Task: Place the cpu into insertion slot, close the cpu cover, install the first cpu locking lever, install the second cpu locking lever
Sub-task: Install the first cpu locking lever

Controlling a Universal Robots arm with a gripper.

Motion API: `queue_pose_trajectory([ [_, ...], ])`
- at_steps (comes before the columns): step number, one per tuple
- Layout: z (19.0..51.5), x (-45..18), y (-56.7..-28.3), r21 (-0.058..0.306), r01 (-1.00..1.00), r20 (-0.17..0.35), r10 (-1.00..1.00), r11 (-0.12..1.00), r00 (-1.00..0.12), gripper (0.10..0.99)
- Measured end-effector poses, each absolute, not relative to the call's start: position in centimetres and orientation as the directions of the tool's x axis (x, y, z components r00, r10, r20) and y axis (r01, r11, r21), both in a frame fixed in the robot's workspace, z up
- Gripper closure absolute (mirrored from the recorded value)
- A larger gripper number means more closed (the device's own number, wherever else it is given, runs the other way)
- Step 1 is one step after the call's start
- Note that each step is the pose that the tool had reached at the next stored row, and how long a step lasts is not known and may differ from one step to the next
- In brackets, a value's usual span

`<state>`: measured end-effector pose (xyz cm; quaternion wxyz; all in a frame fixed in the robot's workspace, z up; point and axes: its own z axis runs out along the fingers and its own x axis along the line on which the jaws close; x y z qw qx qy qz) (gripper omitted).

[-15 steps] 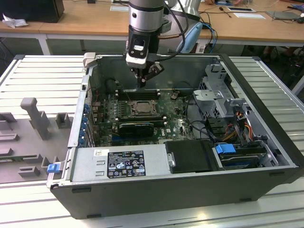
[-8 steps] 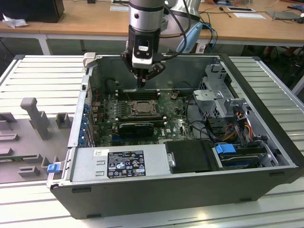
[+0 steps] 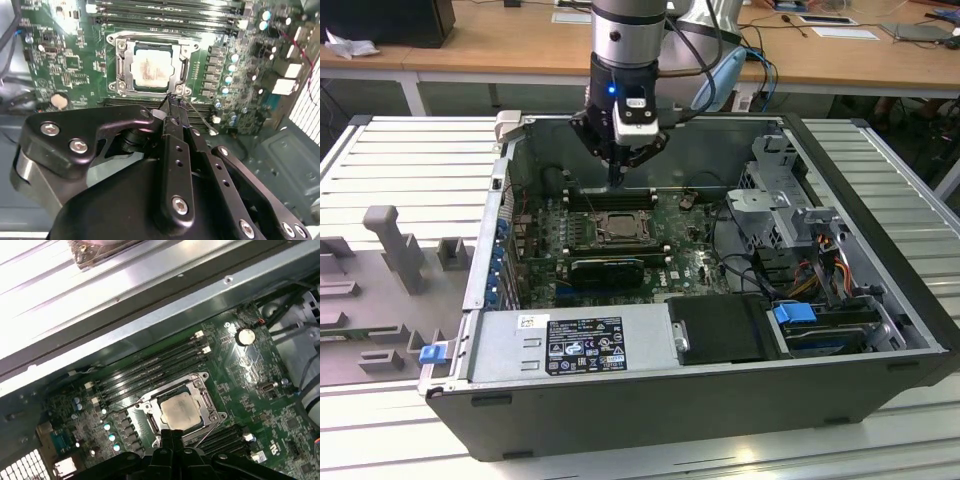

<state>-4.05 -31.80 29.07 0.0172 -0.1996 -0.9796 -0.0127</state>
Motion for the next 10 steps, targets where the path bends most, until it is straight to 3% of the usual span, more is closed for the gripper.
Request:
queue_pose_trajectory([
  [7,28.95,-4.05,-31.8,0.019,0.242,0.035,0.241,0.97,-0.97,0.98],
  [10,28.83,-4.05,-31.79,0.026,0.182,0.004,0.182,0.983,-0.983,0.98],
])
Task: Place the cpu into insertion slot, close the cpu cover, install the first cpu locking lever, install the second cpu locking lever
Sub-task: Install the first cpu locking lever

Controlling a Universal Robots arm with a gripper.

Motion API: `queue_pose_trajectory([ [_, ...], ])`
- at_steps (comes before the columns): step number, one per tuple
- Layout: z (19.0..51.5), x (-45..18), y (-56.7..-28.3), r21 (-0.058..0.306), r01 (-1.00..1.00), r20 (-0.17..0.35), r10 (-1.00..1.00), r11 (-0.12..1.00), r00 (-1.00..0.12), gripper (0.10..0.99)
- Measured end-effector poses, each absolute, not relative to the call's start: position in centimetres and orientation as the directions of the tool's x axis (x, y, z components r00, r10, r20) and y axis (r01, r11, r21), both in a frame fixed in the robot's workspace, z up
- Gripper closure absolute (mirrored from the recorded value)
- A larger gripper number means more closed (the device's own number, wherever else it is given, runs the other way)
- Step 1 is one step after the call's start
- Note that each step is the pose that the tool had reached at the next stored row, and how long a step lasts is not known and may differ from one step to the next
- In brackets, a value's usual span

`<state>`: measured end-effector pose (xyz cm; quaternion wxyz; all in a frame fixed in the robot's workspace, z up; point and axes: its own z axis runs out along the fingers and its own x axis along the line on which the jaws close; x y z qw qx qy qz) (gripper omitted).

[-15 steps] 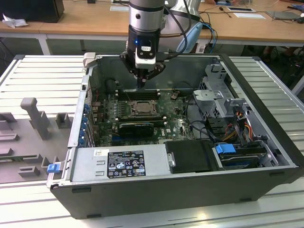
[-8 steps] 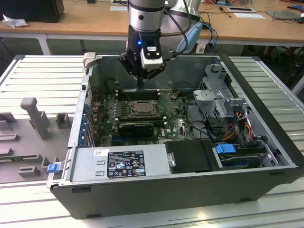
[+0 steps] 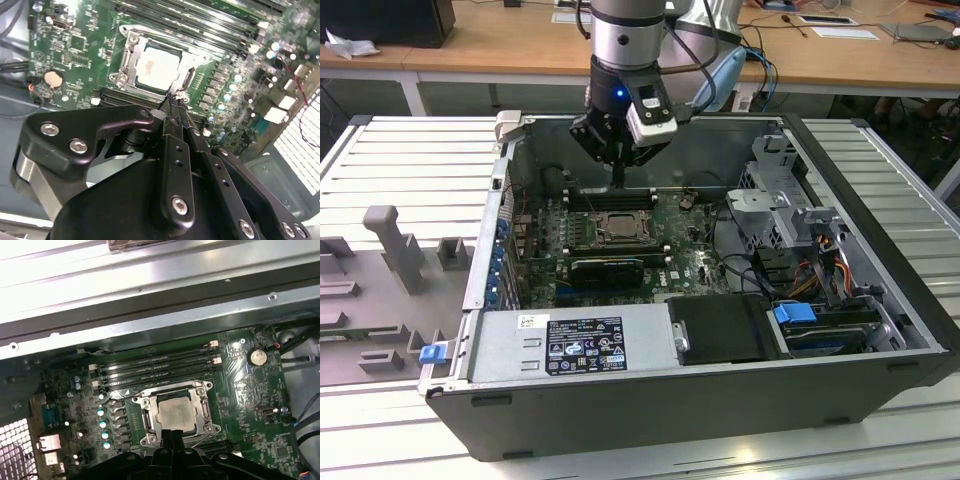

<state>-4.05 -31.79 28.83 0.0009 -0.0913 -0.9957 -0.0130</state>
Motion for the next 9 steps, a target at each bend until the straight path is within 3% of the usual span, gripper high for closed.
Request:
queue_pose_trajectory([
  [9,28.45,-5.01,-31.8,0.029,0.046,-0.002,0.046,0.999,-0.999,0.98],
])
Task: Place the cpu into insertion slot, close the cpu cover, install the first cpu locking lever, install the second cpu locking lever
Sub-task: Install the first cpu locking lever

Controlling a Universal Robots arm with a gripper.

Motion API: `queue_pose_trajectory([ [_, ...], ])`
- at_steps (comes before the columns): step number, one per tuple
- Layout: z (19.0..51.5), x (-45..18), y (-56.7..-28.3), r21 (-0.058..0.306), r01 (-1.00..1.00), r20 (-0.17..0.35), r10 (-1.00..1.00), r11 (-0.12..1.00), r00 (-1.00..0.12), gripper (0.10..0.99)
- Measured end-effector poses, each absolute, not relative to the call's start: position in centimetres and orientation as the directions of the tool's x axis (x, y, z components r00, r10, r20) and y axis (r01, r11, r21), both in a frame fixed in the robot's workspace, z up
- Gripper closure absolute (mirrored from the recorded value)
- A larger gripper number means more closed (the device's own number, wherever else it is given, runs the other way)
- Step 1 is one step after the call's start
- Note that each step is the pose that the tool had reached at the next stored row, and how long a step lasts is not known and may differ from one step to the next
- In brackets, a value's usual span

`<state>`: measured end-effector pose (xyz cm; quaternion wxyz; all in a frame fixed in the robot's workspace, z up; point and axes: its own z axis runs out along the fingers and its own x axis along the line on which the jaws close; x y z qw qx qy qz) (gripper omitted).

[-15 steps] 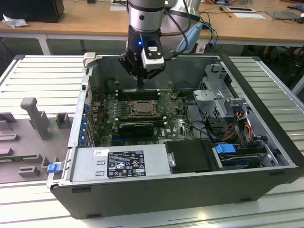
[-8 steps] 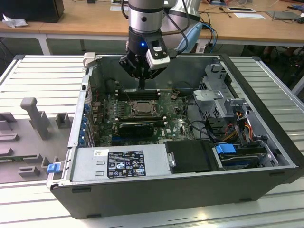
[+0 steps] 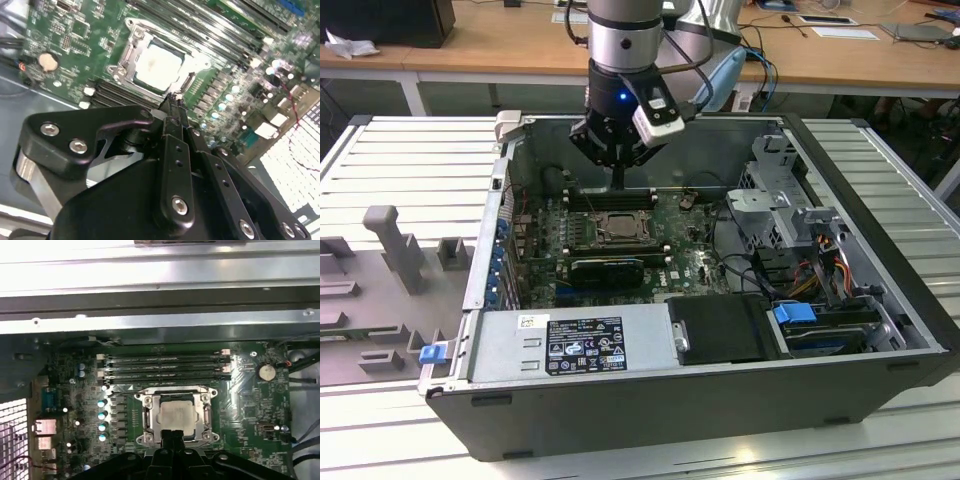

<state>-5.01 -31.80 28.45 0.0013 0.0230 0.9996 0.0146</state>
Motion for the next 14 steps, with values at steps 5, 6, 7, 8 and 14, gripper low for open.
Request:
queue_pose_trajectory([
  [5,28.2,-6.3,-31.8,0.035,0.046,-0.004,0.046,0.998,-0.999,0.98],
  [6,28.1,-6.4,-31.8,0.036,0.046,-0.004,0.046,0.998,-0.999,0.98],
  [7,28.1,-6.4,-31.8,0.036,0.046,-0.004,0.046,0.998,-0.999,0.98],
  [8,28.0,-6.5,-31.8,0.036,0.045,-0.004,0.046,0.998,-0.999,0.98],
  [14,27.7,-8.1,-31.8,0.037,0.045,-0.004,0.045,0.998,-0.999,0.98],
])
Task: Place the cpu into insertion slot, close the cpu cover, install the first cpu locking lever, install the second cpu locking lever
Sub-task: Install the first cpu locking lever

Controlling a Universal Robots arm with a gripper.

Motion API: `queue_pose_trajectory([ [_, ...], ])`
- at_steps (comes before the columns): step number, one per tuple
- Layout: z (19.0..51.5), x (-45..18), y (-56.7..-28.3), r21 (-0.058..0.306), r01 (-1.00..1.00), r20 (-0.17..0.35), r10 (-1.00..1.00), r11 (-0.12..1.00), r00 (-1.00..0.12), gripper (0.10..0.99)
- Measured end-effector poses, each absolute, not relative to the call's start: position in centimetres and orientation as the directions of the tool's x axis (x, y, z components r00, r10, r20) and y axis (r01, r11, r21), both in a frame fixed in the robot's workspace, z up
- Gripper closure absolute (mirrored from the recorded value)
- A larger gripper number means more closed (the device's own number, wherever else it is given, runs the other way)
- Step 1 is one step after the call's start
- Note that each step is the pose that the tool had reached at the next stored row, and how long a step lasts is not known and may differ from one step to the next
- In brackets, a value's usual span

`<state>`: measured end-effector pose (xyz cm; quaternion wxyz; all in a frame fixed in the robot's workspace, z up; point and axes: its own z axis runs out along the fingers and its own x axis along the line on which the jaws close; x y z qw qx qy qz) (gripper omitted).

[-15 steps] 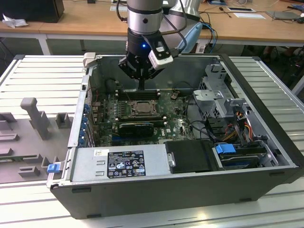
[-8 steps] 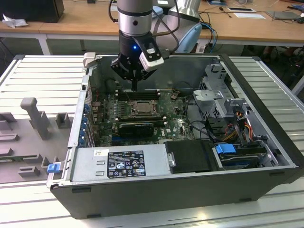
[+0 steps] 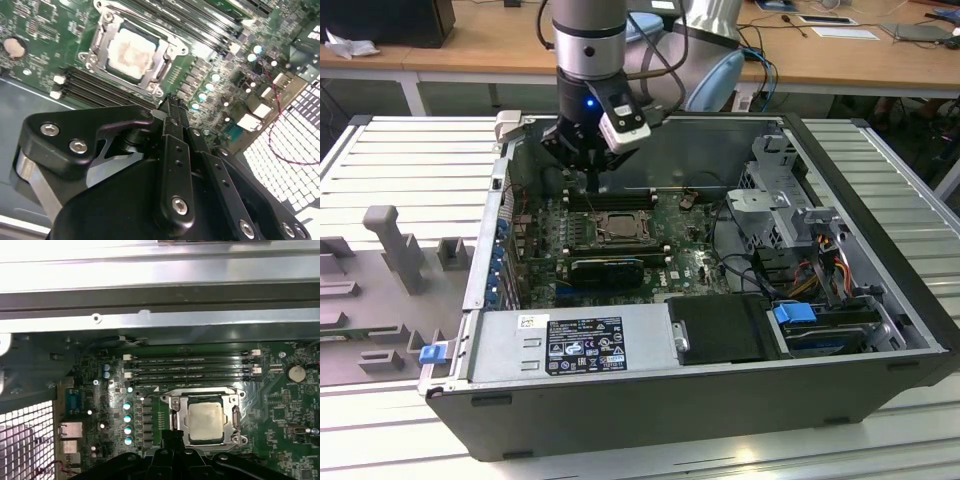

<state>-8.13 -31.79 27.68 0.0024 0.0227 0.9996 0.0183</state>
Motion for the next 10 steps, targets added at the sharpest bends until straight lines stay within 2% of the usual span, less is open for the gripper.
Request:
queue_pose_trajectory([
  [10,26.2,-11.2,-30.8,0.038,0.043,-0.004,0.043,0.998,-0.999,0.98],
])
